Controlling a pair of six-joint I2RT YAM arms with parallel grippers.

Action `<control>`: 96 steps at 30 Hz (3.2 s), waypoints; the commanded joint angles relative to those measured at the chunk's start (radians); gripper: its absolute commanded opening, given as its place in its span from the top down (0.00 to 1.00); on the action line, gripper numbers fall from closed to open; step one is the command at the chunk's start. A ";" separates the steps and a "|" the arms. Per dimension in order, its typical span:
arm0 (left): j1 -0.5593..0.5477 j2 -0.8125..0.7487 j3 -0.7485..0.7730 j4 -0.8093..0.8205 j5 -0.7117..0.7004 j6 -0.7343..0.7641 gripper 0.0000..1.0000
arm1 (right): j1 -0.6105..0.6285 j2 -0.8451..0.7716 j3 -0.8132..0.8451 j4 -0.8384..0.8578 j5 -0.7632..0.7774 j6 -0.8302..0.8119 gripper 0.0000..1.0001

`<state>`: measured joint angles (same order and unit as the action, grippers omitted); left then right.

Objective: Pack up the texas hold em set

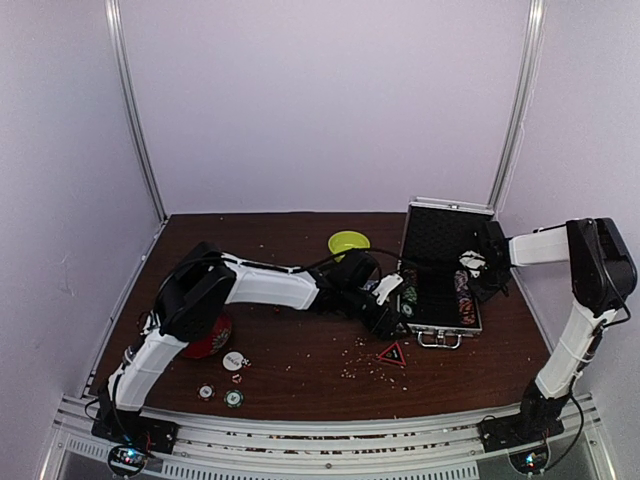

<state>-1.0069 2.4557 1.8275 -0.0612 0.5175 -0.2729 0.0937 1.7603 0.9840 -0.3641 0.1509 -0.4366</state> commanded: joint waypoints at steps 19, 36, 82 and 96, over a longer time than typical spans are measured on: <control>-0.003 -0.456 -0.066 -0.405 -0.370 0.137 0.19 | 0.012 -0.354 -0.025 -0.249 -0.109 -0.035 0.56; 0.195 -0.677 -0.332 -0.217 -0.513 0.110 0.19 | 0.429 -0.263 0.099 -0.276 -0.307 -0.050 0.39; 0.195 -0.712 -0.363 -0.223 -0.548 0.104 0.19 | 0.469 0.048 0.193 -0.237 -0.148 0.008 0.16; 0.195 -0.710 -0.360 -0.227 -0.535 0.102 0.19 | 0.451 0.022 0.207 -0.174 -0.055 0.042 0.16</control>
<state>-0.8127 1.7359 1.4620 -0.3126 -0.0360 -0.1608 0.5560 1.8038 1.1629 -0.5682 0.0261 -0.4179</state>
